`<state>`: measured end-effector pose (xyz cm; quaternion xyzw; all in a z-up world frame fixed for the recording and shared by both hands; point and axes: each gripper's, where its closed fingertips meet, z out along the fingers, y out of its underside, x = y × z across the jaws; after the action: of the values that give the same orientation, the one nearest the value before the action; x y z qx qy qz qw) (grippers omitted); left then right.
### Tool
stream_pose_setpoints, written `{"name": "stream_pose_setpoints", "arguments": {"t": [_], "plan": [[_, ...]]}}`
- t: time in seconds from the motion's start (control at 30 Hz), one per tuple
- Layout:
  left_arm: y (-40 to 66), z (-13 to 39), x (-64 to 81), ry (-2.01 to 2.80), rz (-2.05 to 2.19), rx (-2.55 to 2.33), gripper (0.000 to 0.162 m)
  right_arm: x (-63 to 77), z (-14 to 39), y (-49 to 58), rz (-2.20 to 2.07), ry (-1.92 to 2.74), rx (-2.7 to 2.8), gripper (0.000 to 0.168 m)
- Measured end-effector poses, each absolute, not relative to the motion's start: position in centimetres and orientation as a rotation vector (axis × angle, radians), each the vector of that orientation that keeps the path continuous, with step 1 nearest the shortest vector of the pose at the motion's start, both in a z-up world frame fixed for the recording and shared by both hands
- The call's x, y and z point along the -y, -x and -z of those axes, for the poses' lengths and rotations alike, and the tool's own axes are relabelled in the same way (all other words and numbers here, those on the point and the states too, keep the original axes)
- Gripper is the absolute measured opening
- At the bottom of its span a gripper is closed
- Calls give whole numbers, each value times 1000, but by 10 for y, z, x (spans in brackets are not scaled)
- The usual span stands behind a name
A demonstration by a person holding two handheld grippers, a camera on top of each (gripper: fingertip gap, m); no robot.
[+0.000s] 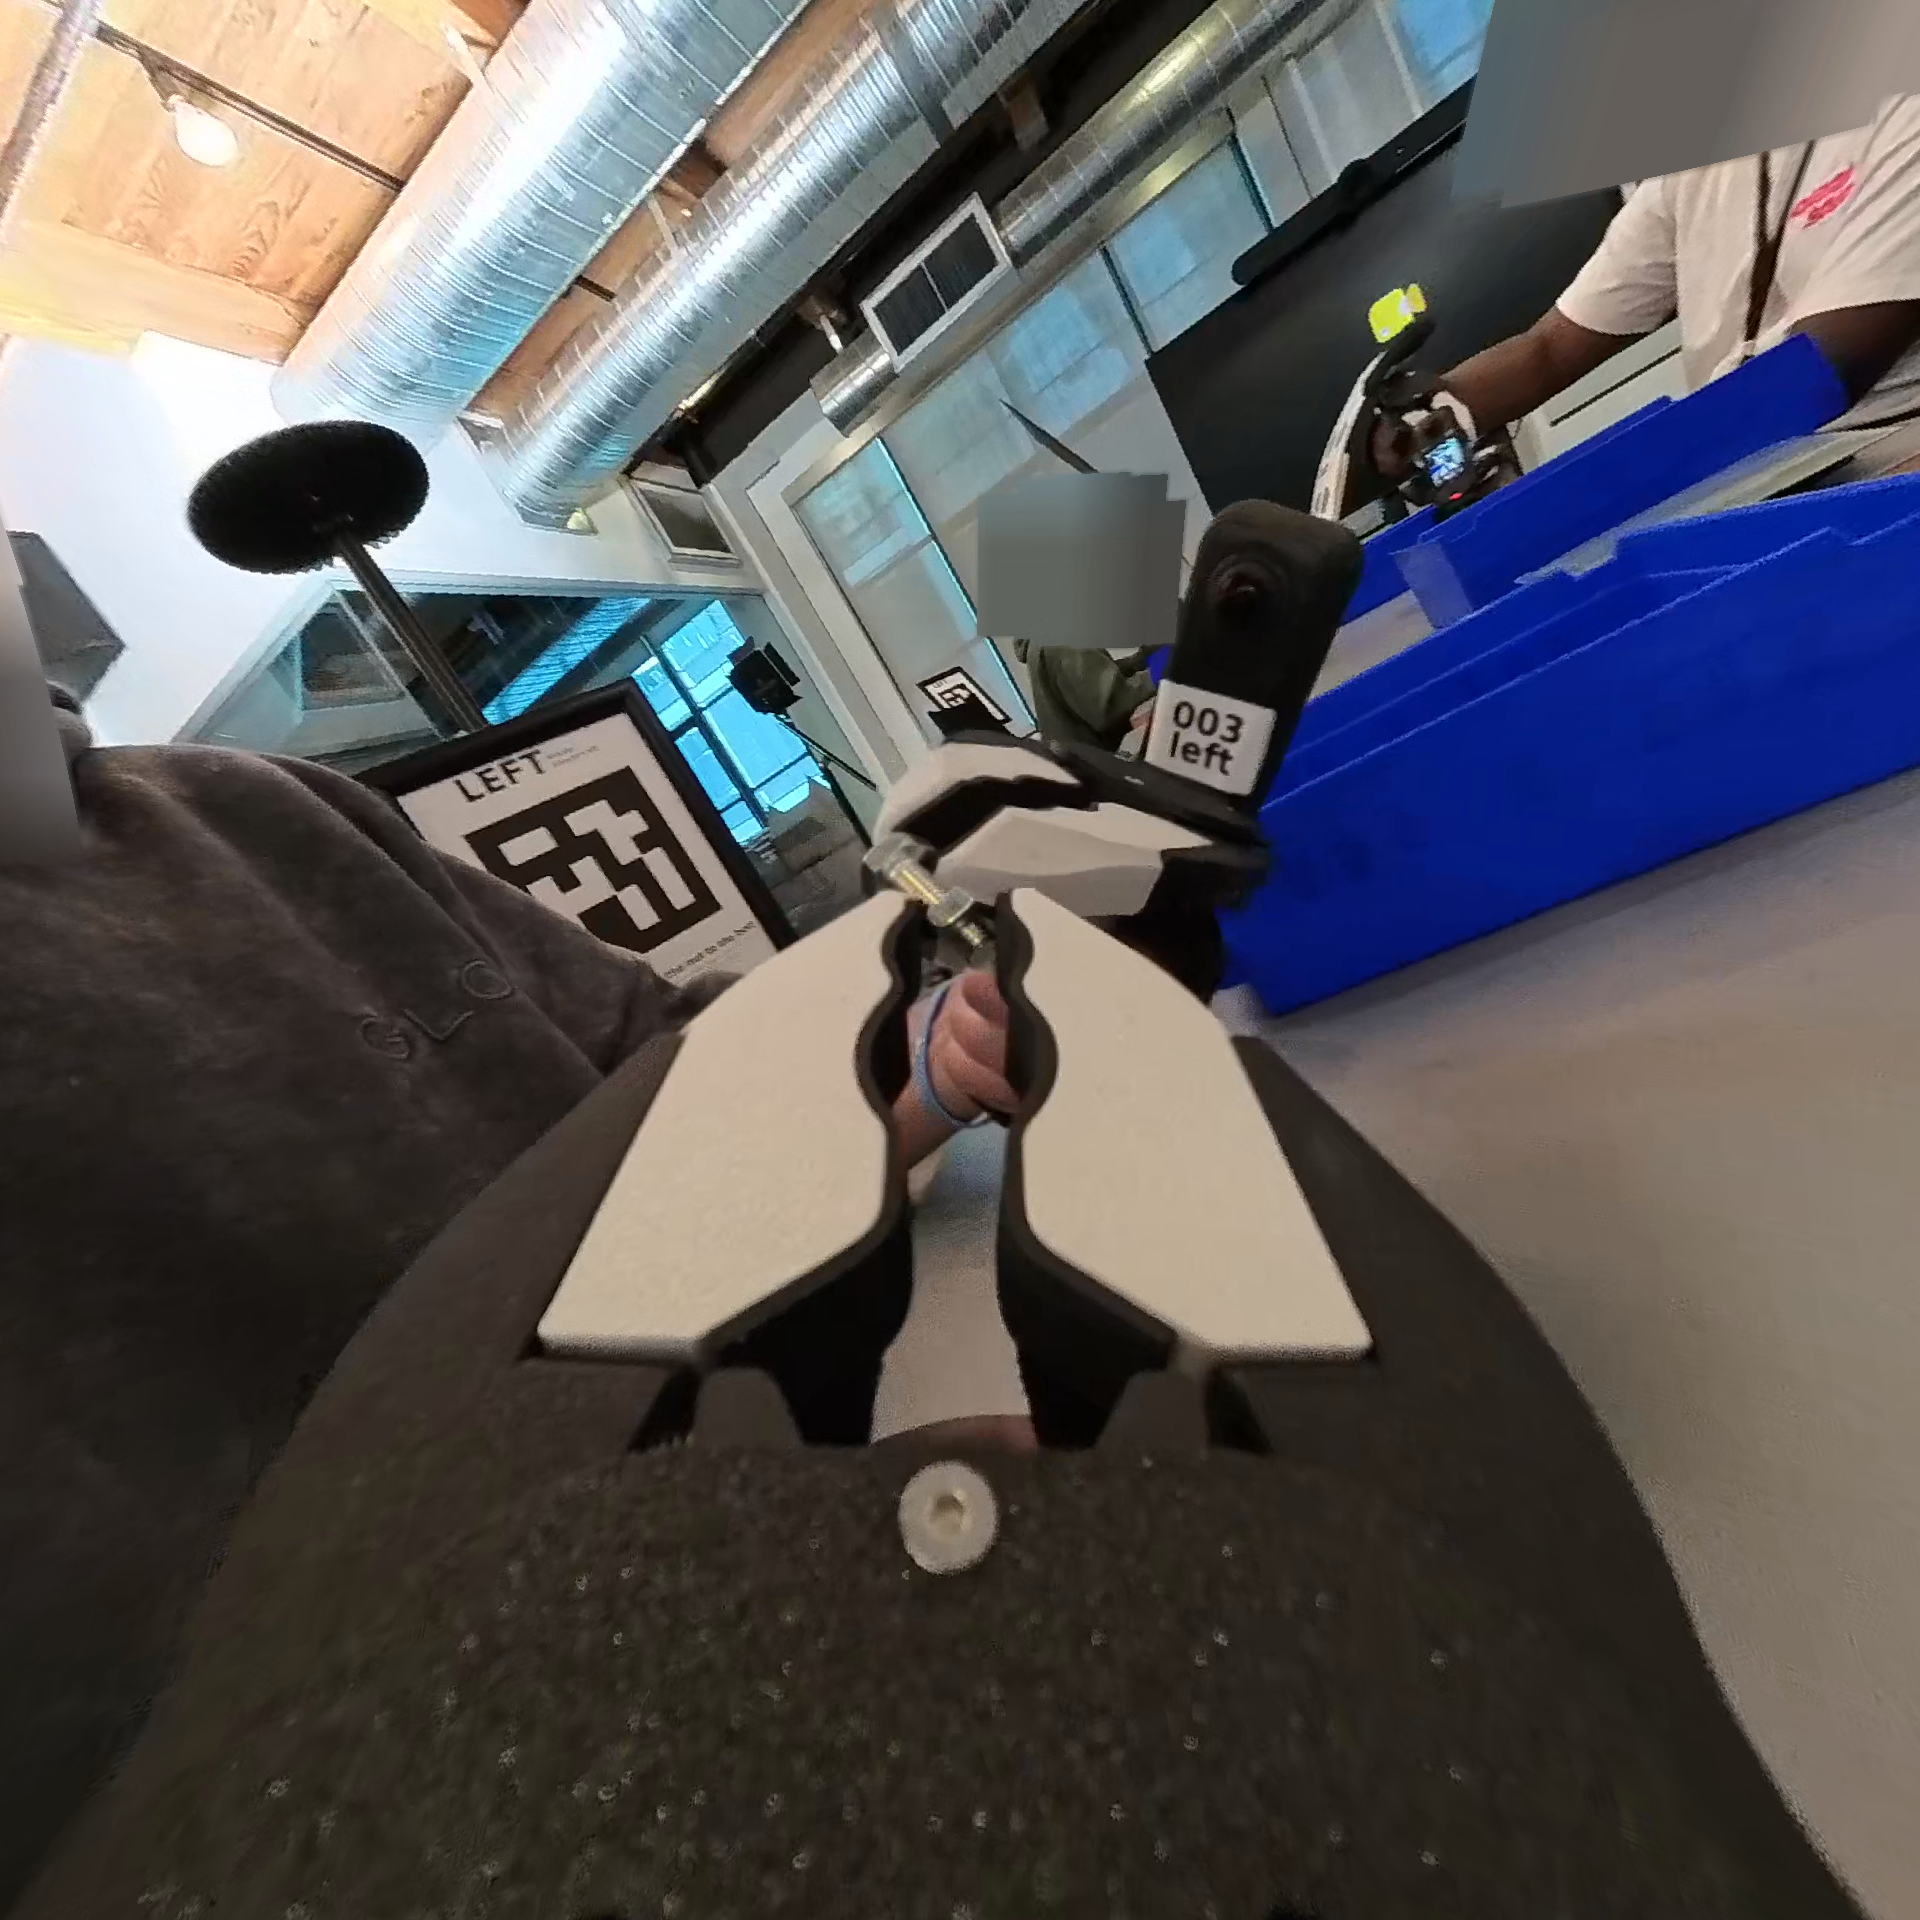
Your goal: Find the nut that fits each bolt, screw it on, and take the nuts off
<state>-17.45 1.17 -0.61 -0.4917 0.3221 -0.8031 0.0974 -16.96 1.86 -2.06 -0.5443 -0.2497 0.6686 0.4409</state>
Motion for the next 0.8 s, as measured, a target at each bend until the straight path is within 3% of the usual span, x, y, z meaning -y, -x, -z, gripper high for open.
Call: {"name": "stream_pose_setpoints", "arguments": {"t": [0.13,0.37,0.8], "plan": [[174,29,-27,1645,2020,-1016,34,-37,32,160,-1444,1466,576,13],[177,56,-52,1666,1098,-1225,33,-51,54,155,-1119,1748,576,13],[169,51,-31,1552,1045,-1369,35,-37,51,168,-1232,1782,599,13]]}}
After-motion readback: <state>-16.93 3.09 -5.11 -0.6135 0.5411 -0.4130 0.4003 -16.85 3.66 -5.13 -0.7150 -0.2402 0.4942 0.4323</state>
